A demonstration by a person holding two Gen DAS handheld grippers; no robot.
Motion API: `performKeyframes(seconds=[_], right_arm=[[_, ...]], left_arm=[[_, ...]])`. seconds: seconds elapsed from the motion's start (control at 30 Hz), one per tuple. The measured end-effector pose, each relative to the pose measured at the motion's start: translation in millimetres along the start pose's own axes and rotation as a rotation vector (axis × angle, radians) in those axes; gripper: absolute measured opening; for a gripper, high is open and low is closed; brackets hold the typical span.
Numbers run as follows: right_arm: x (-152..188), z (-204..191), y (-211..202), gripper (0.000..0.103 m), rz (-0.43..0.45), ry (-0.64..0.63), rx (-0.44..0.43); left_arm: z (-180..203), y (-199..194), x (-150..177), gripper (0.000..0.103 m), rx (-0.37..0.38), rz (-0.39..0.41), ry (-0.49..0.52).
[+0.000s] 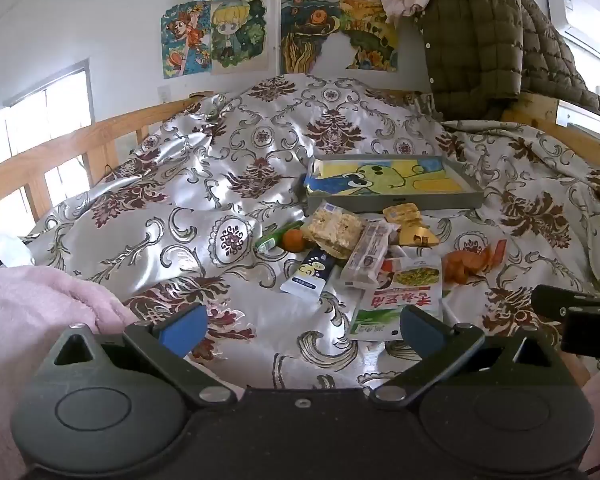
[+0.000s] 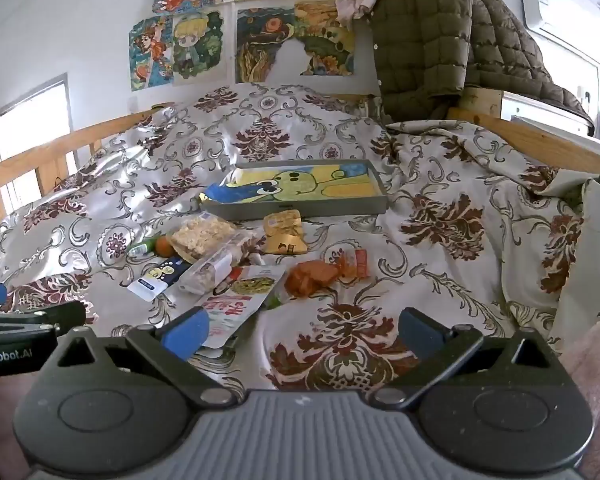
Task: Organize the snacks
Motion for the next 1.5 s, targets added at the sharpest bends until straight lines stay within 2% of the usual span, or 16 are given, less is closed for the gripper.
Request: performKeyframes(seconds=[1.5], right_arm=[[-2.1,0.7,-3.4,0.103,0.007,-0.009,0.009]], left_arm=[[0.4,-1.9,1.0,0.102,0.010,0.003,-0.011]])
Point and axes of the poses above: each gripper's, at about its wrist camera, not at the fingertips, and y roughly the way its jaws point, z to its right, x to its underside, the point moved 7 cm from there along y, roughly the way its jaws point, and after that the axes turned 6 degrees about x, right-handed, at the moved point
